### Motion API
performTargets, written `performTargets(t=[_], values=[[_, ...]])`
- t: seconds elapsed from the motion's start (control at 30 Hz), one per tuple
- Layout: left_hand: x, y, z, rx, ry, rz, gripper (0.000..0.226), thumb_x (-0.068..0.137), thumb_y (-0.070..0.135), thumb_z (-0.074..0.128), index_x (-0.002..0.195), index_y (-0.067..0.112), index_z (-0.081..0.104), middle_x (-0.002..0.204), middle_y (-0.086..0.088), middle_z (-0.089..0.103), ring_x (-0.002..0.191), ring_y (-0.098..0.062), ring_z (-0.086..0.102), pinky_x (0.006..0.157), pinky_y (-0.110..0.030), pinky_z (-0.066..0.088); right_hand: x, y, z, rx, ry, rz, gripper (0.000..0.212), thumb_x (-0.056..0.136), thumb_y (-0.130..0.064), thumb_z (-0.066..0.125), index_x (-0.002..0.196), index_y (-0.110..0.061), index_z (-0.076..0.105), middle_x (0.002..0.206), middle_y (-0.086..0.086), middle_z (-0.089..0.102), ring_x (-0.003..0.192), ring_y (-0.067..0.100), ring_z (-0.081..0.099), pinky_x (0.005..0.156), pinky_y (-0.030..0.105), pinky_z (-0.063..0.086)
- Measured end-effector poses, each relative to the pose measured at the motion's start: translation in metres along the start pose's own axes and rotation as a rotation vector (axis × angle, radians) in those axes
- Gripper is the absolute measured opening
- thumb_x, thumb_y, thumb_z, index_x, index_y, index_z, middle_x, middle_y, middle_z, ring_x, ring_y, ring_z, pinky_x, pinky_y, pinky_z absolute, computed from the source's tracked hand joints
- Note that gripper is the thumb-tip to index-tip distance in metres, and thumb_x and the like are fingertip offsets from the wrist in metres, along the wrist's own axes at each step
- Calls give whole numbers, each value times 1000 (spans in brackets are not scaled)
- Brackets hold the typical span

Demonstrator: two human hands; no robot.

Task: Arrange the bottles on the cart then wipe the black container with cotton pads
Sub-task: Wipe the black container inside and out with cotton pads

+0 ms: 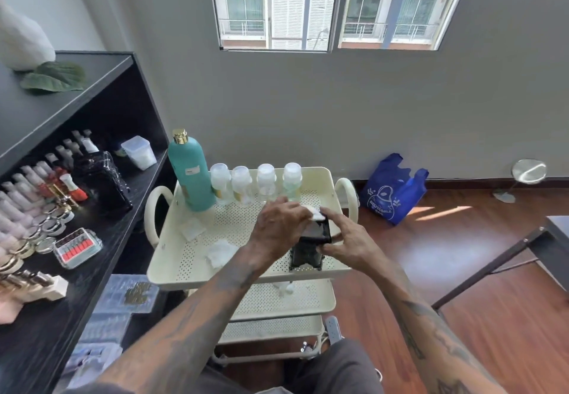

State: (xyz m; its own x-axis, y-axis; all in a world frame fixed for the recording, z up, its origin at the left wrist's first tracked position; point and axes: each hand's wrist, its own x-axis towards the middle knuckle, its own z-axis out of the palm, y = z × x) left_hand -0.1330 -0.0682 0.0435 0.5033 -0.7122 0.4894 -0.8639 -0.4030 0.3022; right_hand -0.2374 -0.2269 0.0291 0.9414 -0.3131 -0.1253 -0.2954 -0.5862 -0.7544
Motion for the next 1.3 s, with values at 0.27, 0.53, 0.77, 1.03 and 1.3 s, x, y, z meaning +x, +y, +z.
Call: performTargets(t=[0.27,0.53,0.77,1.03,1.3], values=[[7,11,-3,72,-313,15,39,94,34,37,90,25,74,111,3,56,98,-14,40,92,-43,33,0,4,-1,9,28,-20,86,73,-9,75,147,-31,36,138,-6,50,75,8,68,73,18,54],[-5,7,9,2,-448,-111,48,100,35,17,67,25,49,74,15,54,88,-14,35,86,-37,20,2,7,2,7,41,-23,87,74,-8,74,147,-34,35,136,-7,50,75,6,69,70,15,53],[3,-8,5,-187,-532,-125,53,101,44,15,107,28,65,92,7,67,86,-11,43,82,-36,19,0,6,1,-29,43,-22,85,74,-12,75,146,-36,36,136,-6,52,72,3,69,69,14,49],[-57,-98,-35,-88,-165,-535,15,91,28,61,94,20,73,96,4,72,88,-14,66,81,-35,55,-1,0,2,-86,33,-14,85,76,-13,76,146,-37,34,141,-7,49,69,-9,65,71,18,46],[-103,-130,-3,-109,-461,-805,33,79,26,74,111,21,72,124,-3,56,121,-23,54,104,-40,44,-7,-15,0,-331,-50,44,93,78,-34,74,151,-39,17,149,-7,35,77,0,67,92,34,49]])
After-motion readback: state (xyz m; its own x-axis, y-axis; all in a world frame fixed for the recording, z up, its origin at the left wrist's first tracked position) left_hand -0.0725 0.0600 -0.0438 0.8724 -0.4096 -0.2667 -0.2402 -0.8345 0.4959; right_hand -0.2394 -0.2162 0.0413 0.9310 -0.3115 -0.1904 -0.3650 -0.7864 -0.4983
